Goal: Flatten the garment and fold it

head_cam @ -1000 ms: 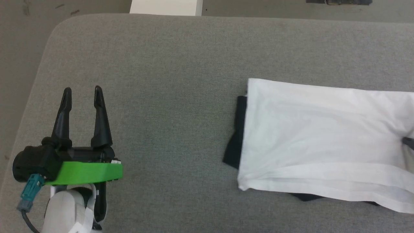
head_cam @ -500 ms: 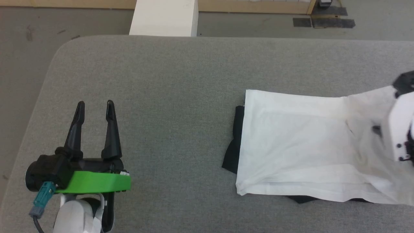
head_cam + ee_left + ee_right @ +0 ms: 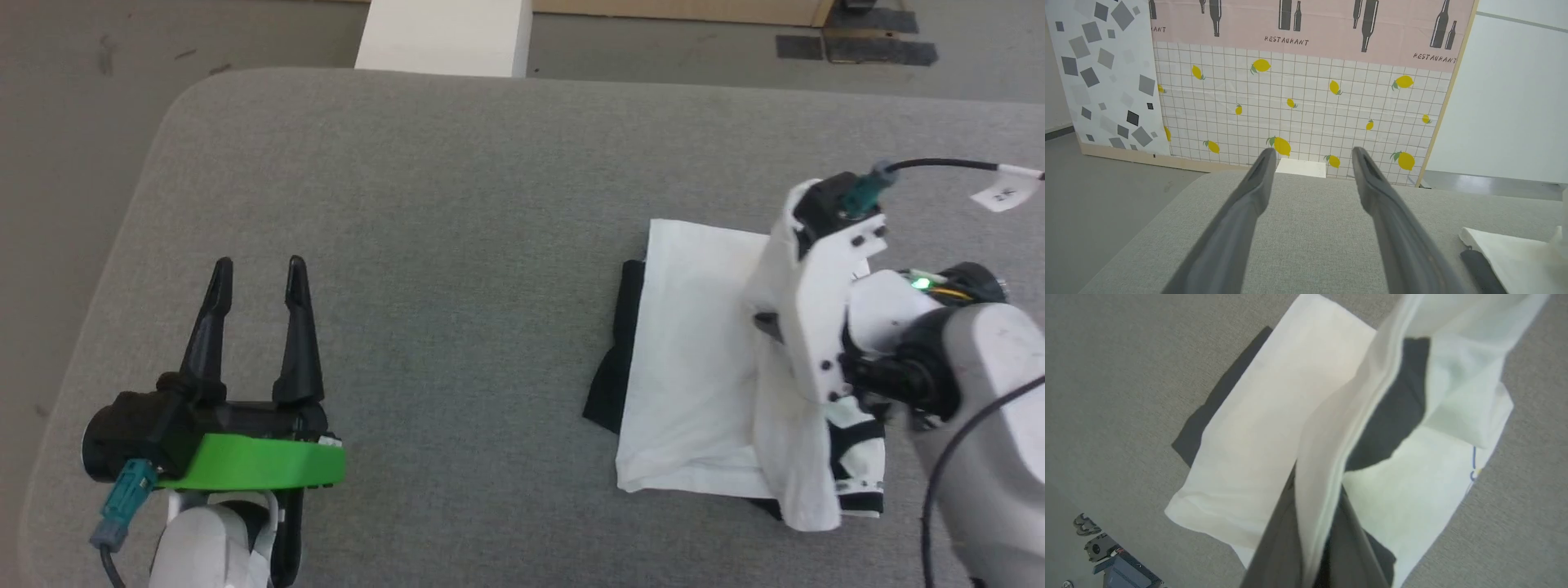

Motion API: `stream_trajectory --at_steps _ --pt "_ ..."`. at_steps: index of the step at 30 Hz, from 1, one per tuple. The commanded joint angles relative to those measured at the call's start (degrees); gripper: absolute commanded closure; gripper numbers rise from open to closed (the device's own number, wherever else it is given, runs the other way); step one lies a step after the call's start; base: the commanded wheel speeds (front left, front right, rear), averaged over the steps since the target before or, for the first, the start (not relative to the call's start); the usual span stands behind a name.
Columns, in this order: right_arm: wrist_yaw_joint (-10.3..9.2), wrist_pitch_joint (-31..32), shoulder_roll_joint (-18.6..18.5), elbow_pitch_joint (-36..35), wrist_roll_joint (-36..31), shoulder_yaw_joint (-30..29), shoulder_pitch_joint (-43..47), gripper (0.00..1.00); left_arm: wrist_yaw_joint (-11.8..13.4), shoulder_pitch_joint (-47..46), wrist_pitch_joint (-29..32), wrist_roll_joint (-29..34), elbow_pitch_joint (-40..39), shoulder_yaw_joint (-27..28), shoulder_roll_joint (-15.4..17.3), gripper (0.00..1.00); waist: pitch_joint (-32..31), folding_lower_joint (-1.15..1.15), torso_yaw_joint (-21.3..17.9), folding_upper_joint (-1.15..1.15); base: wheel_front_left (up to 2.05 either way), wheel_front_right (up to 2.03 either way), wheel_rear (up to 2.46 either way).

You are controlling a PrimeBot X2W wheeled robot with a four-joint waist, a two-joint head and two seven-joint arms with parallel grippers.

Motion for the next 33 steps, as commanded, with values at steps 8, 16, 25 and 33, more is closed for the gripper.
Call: stream_trajectory --at_steps 8,16,25,33 --pt "-0.09 -5.5 5.6 9.7 -2.5 0.7 -2.7 1.00 -0.4 -1.8 -0.2 -0.4 0.5 -1.8 -0.5 0.00 3.3 0.00 4.5 0.00 0.00 0.00 0.00" --pt "-0.09 -10.8 7.6 14.3 -2.7 1.7 -3.8 0.00 -0.4 -1.8 -0.2 -0.6 0.8 -1.7 -0.5 0.00 3.2 0.00 4.4 0.00 0.00 0.00 0.00" --pt "-0.09 -17.7 8.0 7.9 2.2 7.0 -5.7 0.00 -0.4 -0.7 -0.2 0.1 1.0 -0.9 -0.6 0.00 0.1 0.00 0.1 0.00 0.00 0.00 0.00" --pt "-0.09 -21.7 4.8 2.9 -4.3 -0.9 -1.3 0.00 -0.4 0.9 -0.2 1.1 0.1 1.3 -0.6 0.00 -1.9 0.00 -5.3 0.00 0.00 0.00 0.00"
